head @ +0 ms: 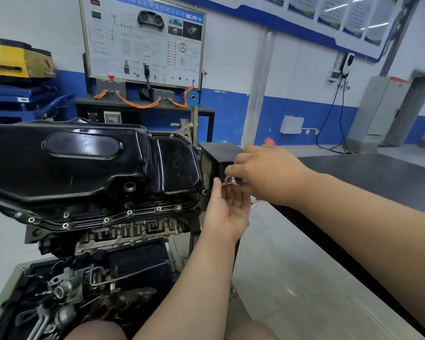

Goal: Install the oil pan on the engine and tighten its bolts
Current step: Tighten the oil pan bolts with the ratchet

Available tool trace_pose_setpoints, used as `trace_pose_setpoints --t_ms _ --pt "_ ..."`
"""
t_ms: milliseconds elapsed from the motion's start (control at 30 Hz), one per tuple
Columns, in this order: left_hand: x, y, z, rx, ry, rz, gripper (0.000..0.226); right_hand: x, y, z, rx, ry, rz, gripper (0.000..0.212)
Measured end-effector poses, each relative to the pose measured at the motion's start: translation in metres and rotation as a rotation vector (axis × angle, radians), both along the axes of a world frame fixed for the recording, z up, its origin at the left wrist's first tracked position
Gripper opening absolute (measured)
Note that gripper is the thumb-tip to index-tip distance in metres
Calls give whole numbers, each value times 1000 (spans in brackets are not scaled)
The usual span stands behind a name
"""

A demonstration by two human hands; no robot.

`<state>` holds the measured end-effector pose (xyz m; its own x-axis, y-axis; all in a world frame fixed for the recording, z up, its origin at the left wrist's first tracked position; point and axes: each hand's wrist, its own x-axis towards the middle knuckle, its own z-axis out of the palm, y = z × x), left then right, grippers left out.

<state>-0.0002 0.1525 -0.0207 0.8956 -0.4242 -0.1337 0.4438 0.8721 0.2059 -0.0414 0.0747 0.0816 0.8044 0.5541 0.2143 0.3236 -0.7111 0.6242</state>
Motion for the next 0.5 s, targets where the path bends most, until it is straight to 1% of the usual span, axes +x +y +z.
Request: trace_pose_setpoints --t_ms 67,133,200,267,300,367,433,467,500 --pt "0 3 -1 19 -42 3 34 3 1 -3 154 26 -107 33" --pt "-1 6 -1 52 -70 -6 33 3 3 -8 324 41 -273 50" --pt "-2 7 0 82 -66 -33 32 2 4 -14 427 53 -384 58" --pt "-3 5 1 117 -58 -50 31 0 4 -16 475 79 -433 60" --pt "-3 4 1 128 -56 -51 30 -1 3 -15 462 82 -435 58" --pt "-3 4 -1 123 -38 -52 28 -2 -1 -12 317 40 -373 49" --pt "-2 3 -2 128 -4 -52 26 -2 -6 -9 76 -71 -194 34" --pt "-2 2 -2 137 10 -52 25 -2 -8 -8 8 -97 -122 30" --pt "-1 2 -2 141 17 -50 25 -2 -8 -6 -5 -101 -92 31"
